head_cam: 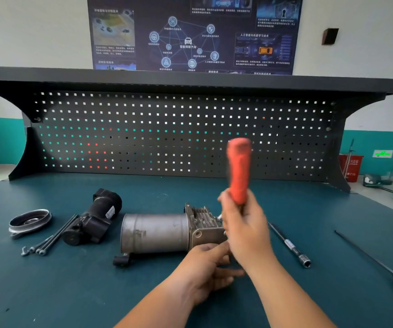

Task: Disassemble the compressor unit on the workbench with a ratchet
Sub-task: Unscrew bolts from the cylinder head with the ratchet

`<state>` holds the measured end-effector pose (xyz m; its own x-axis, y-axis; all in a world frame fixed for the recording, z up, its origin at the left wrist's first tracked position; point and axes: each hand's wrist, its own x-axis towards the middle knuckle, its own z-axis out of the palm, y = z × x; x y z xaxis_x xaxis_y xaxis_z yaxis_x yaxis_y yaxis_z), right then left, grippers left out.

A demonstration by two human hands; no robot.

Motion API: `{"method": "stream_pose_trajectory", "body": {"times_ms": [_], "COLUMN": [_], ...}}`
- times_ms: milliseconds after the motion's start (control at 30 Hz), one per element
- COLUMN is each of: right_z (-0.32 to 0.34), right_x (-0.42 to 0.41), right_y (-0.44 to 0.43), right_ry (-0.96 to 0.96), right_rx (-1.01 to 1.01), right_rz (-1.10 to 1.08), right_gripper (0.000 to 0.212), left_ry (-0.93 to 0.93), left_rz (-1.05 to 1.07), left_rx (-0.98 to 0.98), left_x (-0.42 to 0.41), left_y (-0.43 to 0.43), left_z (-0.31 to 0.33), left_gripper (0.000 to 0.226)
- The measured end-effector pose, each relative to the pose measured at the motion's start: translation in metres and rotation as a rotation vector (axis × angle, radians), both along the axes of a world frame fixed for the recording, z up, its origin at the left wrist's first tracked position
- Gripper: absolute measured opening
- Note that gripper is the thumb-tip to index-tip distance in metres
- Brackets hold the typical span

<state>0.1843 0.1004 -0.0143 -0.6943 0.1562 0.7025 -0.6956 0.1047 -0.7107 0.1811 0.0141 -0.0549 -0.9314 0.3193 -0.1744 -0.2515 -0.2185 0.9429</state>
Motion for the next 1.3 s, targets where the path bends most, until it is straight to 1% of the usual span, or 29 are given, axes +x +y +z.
{"method": "stream_pose_trajectory", "body": {"times_ms": [67, 133, 167, 200, 233, 267, 300, 333, 367, 467, 533, 567, 600, 633, 667, 733, 767, 833, 900, 933, 1000, 1067, 1133, 1233, 1300], "right_z": [-0.004, -0.006, -0.006, -0.008, -0.009, -0.009, -0.008, -0.007, -0.004, -0.001, 0.000, 0.001, 0.000, 0.000, 0.001, 0.002, 0.002, 0.000, -0.002, -0.003, -0.001, -0.001, -0.004, -0.006, -0.005], "right_x": [0.000, -0.001, 0.000, -0.001, -0.001, -0.002, -0.002, -0.001, -0.001, -0.003, -0.005, -0.005, -0.007, -0.008, -0.008, -0.007, -0.004, 0.001, 0.005, 0.006, 0.007, 0.006, 0.006, 0.007, 0.007], "right_y": [-0.007, -0.013, -0.014, -0.014, -0.014, -0.013, -0.012, -0.011, -0.009, 0.001, 0.011, 0.015, 0.017, 0.019, 0.018, 0.013, 0.009, -0.001, -0.009, -0.010, -0.009, -0.006, -0.003, 0.001, 0.003], "right_ry": [0.093, 0.118, 0.125, 0.136, 0.143, 0.139, 0.118, 0.077, 0.021, -0.135, -0.222, -0.259, -0.286, -0.296, -0.285, -0.213, -0.164, -0.064, 0.032, 0.060, 0.079, 0.112, 0.150, 0.157, 0.135], "right_rx": [0.339, 0.610, 0.685, 0.696, 0.643, 0.535, 0.390, 0.222, 0.041, -0.513, -0.818, -0.914, -0.959, -0.954, -0.908, -0.716, -0.586, -0.226, 0.121, 0.213, 0.253, 0.238, 0.227, 0.284, 0.349], "right_rz": [-0.005, 0.003, -0.006, -0.015, -0.014, -0.011, -0.008, -0.007, 0.001, 0.020, -0.004, -0.015, -0.023, -0.029, -0.030, -0.001, 0.030, 0.032, -0.010, -0.011, 0.003, -0.003, -0.004, 0.133, 0.254], "right_gripper": [0.028, 0.021, 0.017, 0.015, 0.015, 0.017, 0.023, 0.028, 0.030, 0.023, 0.027, 0.029, 0.030, 0.030, 0.029, 0.027, 0.025, 0.026, 0.036, 0.039, 0.036, 0.026, 0.019, 0.012, 0.019], "left_ry": [0.038, 0.073, 0.106, 0.122, 0.120, 0.114, 0.091, 0.078, 0.063, 0.035, 0.029, 0.030, 0.029, 0.025, 0.016, -0.004, -0.007, 0.002, 0.025, 0.036, 0.061, 0.073, 0.086, 0.104, 0.129], "left_rz": [-0.023, -0.002, 0.043, 0.088, 0.090, 0.050, 0.024, 0.016, 0.031, 0.078, 0.075, 0.069, 0.066, 0.061, 0.047, 0.012, -0.001, -0.011, -0.012, -0.013, -0.019, -0.019, -0.017, -0.031, -0.059], "left_rx": [0.047, 0.106, 0.133, 0.203, 0.286, 0.279, 0.187, 0.097, 0.048, 0.030, 0.027, 0.029, 0.032, 0.037, 0.045, 0.076, 0.087, 0.091, 0.106, 0.114, 0.118, 0.114, 0.103, 0.119, 0.165], "left_x": [-0.001, 0.001, 0.002, 0.001, 0.001, 0.002, 0.002, 0.000, -0.002, -0.004, -0.004, -0.004, -0.005, -0.005, -0.004, -0.003, -0.003, -0.004, -0.004, -0.004, -0.003, -0.002, -0.001, 0.001, 0.003], "left_y": [-0.002, 0.000, 0.001, 0.001, 0.003, 0.003, 0.002, 0.002, 0.002, 0.001, 0.003, 0.004, 0.004, 0.004, 0.004, 0.002, 0.002, 0.001, 0.001, 0.000, -0.001, -0.002, -0.001, 0.001, 0.003], "left_z": [-0.001, 0.000, 0.002, 0.003, 0.005, 0.005, 0.004, 0.001, -0.002, -0.004, -0.002, -0.002, -0.001, -0.001, 0.000, 0.001, 0.000, -0.002, -0.002, -0.002, -0.001, 0.000, -0.001, -0.001, 0.000], "left_gripper": [0.017, 0.025, 0.025, 0.022, 0.016, 0.016, 0.015, 0.016, 0.020, 0.030, 0.029, 0.028, 0.027, 0.025, 0.023, 0.021, 0.021, 0.020, 0.017, 0.018, 0.026, 0.039, 0.045, 0.037, 0.024]}}
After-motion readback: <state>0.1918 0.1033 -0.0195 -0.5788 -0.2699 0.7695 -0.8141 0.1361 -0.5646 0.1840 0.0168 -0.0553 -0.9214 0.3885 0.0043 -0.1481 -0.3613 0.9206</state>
